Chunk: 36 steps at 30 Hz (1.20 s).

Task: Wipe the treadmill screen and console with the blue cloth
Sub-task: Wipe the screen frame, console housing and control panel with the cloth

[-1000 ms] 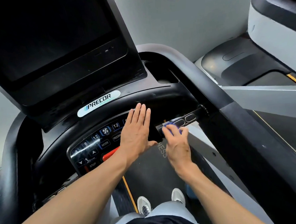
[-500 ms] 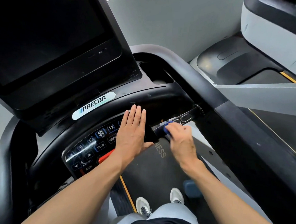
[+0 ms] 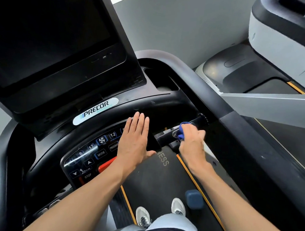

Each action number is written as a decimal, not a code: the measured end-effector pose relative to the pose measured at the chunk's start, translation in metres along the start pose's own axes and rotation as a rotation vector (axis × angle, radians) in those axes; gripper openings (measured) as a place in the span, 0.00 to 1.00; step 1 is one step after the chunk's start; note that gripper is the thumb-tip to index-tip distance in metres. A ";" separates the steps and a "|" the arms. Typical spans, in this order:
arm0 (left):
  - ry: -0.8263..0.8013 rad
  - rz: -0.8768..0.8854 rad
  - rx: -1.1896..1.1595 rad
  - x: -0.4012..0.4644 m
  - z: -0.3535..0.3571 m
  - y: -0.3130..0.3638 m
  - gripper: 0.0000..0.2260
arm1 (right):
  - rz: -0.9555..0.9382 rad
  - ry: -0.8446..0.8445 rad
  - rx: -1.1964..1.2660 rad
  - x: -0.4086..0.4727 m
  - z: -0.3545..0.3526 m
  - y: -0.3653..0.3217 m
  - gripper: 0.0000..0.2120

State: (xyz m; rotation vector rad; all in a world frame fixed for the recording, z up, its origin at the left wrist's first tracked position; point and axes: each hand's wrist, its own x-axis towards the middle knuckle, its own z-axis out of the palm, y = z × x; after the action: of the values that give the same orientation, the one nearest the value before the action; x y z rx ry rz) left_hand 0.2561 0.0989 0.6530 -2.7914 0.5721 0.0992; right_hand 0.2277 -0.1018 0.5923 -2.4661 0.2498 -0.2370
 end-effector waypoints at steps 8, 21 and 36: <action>-0.008 -0.005 0.002 -0.001 -0.001 0.002 0.57 | 0.164 0.062 -0.005 0.008 -0.011 0.031 0.24; -0.001 0.010 0.002 0.001 0.000 0.000 0.57 | 0.261 0.072 0.229 0.019 -0.008 0.014 0.25; 0.032 -0.237 -0.169 -0.079 0.009 -0.049 0.68 | 0.129 -0.099 0.355 -0.050 0.029 -0.063 0.26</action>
State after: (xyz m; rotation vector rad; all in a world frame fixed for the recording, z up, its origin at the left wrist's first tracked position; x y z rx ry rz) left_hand 0.2026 0.1740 0.6676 -3.0061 0.2465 0.0557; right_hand 0.1941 -0.0246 0.6032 -2.0949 0.2960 -0.0939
